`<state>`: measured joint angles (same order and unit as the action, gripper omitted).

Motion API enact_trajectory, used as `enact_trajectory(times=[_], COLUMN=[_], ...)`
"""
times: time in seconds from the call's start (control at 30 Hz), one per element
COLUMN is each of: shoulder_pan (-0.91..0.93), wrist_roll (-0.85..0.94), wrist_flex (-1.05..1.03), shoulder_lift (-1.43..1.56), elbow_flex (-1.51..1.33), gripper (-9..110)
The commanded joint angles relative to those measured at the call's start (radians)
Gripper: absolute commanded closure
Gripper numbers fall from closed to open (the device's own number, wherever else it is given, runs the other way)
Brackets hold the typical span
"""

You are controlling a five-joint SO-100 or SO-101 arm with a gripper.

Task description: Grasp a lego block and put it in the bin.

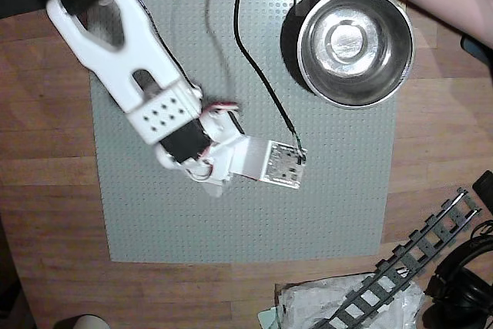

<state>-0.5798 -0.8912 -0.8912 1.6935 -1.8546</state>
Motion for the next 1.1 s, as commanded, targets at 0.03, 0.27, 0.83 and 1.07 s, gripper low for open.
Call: enact_trajectory(times=[0.03,0.27,0.83,1.07], shoulder_pan=[-0.037,-0.037,0.051,0.023], wrist_roll=[-0.031,-0.035,-0.163,-0.164], wrist_flex=[-0.012,-0.051,-0.097,-0.110], shoulder_lift=[-0.109,-0.316,-0.618,-0.621], elbow_flex=[0.140,0.337,0.604,0.604], gripper=[70,71,71,71])
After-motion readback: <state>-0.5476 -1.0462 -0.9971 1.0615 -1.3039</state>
